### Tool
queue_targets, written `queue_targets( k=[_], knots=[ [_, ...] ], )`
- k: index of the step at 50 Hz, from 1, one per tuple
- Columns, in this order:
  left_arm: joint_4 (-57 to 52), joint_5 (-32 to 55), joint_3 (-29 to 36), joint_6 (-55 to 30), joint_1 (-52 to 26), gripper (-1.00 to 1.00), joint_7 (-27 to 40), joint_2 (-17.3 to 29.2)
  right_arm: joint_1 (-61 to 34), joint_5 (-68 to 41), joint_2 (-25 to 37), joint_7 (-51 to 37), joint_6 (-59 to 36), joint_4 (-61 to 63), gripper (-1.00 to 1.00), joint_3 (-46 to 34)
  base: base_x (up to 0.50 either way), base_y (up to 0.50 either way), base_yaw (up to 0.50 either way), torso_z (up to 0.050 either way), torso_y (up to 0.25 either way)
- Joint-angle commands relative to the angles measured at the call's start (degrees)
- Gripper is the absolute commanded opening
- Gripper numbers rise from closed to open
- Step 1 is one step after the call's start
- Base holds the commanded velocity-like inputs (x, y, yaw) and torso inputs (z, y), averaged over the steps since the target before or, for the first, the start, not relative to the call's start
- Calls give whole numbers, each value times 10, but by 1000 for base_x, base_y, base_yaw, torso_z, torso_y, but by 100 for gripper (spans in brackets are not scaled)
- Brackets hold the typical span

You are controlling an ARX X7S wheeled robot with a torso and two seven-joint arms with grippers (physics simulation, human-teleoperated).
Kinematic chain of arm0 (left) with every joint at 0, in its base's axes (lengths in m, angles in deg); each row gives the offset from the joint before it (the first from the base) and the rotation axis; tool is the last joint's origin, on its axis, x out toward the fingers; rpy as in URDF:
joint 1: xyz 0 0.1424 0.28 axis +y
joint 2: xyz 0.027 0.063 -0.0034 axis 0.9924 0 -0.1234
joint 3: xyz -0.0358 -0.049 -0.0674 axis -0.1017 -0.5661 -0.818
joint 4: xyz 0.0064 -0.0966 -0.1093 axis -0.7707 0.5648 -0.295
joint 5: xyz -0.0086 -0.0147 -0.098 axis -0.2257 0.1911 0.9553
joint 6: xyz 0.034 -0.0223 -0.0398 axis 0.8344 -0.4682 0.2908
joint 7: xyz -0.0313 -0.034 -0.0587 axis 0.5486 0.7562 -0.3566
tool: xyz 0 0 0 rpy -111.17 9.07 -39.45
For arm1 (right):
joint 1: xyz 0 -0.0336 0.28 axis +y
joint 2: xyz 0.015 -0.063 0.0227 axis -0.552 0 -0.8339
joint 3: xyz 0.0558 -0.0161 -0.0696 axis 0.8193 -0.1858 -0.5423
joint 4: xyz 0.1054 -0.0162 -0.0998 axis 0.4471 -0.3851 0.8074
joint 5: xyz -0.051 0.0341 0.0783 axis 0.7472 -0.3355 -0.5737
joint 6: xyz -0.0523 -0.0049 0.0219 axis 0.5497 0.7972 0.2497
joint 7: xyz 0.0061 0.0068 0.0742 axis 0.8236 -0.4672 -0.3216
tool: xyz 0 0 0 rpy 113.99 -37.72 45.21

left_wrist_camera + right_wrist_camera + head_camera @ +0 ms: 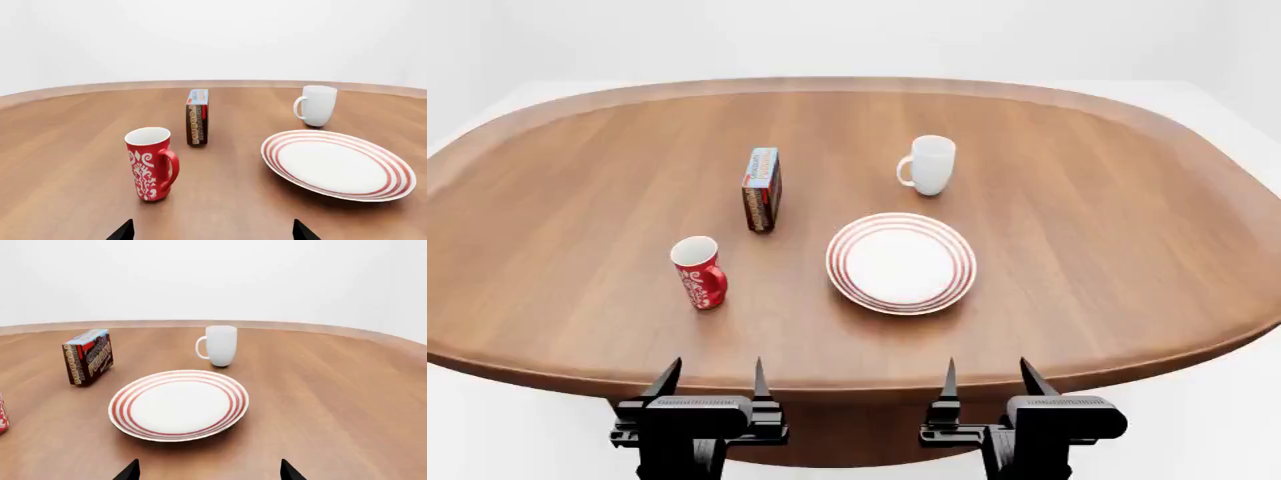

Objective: Pick up the red mug and put it on the plate

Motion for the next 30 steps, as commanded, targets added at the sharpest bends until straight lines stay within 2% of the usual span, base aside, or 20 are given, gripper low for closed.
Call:
queue_targets(
  k=[1,19,30],
  knots=[
    [4,7,12,7,-1,100,8,10,2,-22,8,-8,21,1,100,-7,0,0,0,0,0],
    [-8,16,46,36,15,100,36,38,26,-33,36,-63,37,52,100,-29,0,0,0,0,0],
    [0,25,50,38,3,100,49,46,24,-16,48,-80,25,53,100,-46,0,500,0,0,0]
  ],
)
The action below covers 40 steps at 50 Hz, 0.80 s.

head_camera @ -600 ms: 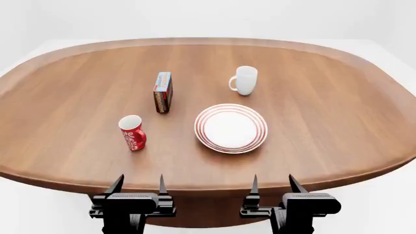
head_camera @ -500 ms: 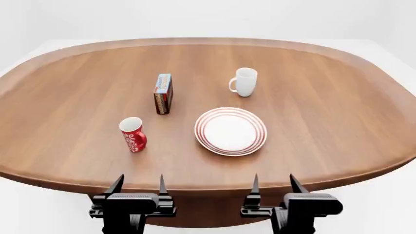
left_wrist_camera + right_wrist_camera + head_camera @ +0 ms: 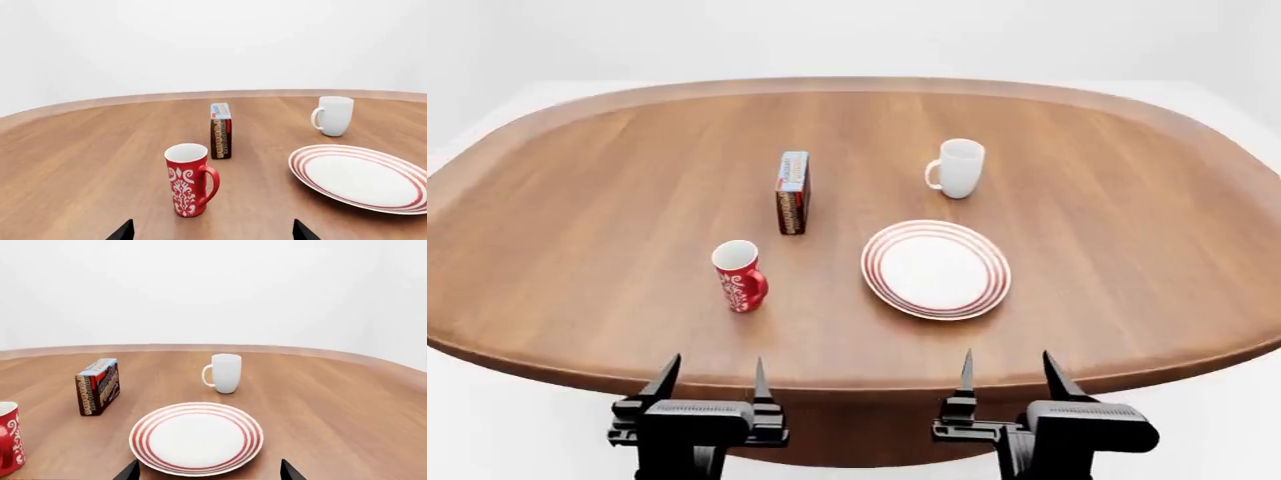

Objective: Pick up the red mug and put it on the plate

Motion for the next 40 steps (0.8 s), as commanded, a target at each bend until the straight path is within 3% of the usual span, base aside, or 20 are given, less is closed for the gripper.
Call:
queue_targets(
  k=[1,20,27,40],
  knots=[
    [3,7,8,5,-4,100,14,11,0,8,12,-18,-5,7,100,-18,0,500,0,0,0],
    [-16,27,17,-2,-3,100,25,25,0,-6,23,-30,-1,14,100,-33,0,496,0,0,0],
    [-26,36,18,-6,-3,100,29,30,13,-42,28,-24,25,33,100,-25,0,0,0,0,0],
    [-28,43,23,-9,-6,100,38,37,16,-40,37,-35,18,44,100,-36,500,4,0,0,0]
  ],
)
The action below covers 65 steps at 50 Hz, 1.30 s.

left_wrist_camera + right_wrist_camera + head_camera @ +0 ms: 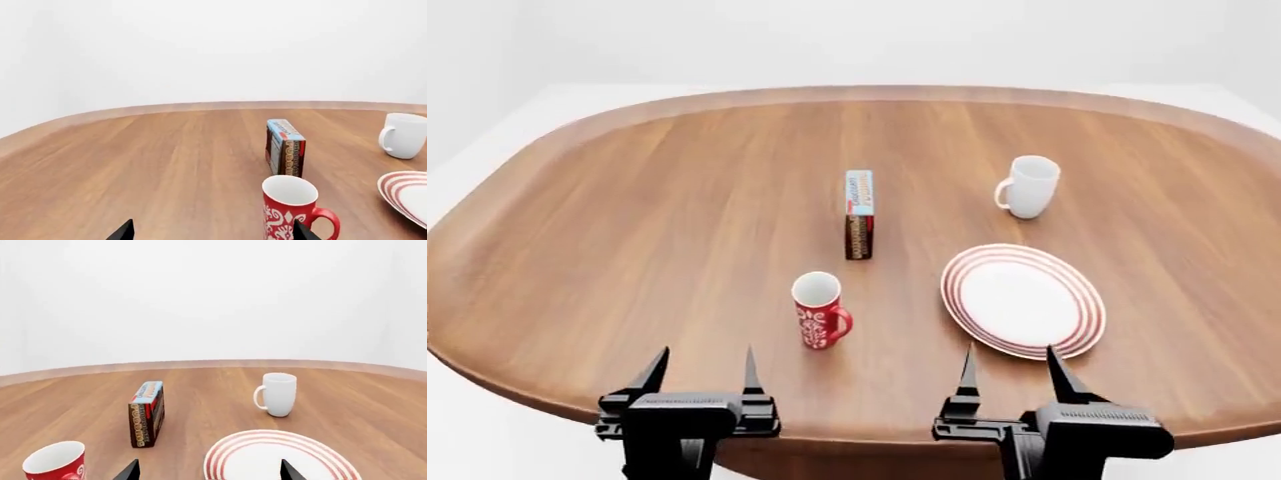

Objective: Pick up the red mug and put it on the plate

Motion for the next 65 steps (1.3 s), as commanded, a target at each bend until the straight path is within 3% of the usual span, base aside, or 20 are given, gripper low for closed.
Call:
queue_targets(
  k=[1,15,26,31,32,34,65],
  knots=[
    [-10,8,5,-4,0,100,7,8,5,-6,8,-7,4,13,100,-6,500,8,0,0,0],
    [-21,19,10,-11,2,100,11,15,3,-2,16,-21,-13,11,100,-13,486,4,0,0,0],
    [-48,46,-9,-38,-10,100,22,25,0,1,33,-13,-44,11,100,-29,0,0,0,0,0],
    [-70,78,-43,-69,-32,100,35,36,-5,-53,72,35,-151,56,100,-40,0,0,0,0,0],
    [-111,163,-107,-138,-61,100,47,57,-62,-115,134,74,-237,142,100,-89,0,0,0,0,0],
    [-118,177,-108,-150,-60,100,48,60,-66,-117,135,72,-407,215,100,-91,0,0,0,0,0],
    [-127,203,-115,-160,-62,100,55,70,-112,-123,148,109,-453,219,100,-157,0,0,0,0,0]
  ],
)
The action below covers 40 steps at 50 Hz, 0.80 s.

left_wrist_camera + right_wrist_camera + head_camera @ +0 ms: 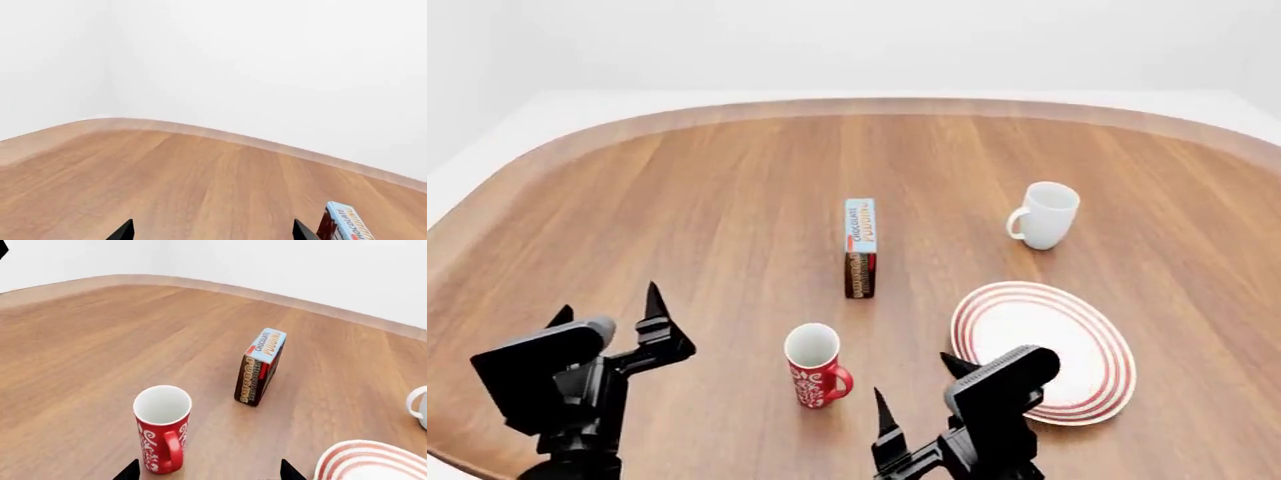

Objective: Pick up the red mug and put it on the plate

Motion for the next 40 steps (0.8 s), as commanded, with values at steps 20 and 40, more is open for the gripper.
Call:
queue_targets(
  k=[20,40],
  knots=[
    [-9,21,-6,-4,-1,100,7,9,-114,-16,-26,71,-9,-126,100,-52,0,0,0,0,0],
    [-16,39,-12,-11,-3,100,12,16,-185,-5,-59,136,63,-355,100,-77,0,0,0,0,0]
  ],
)
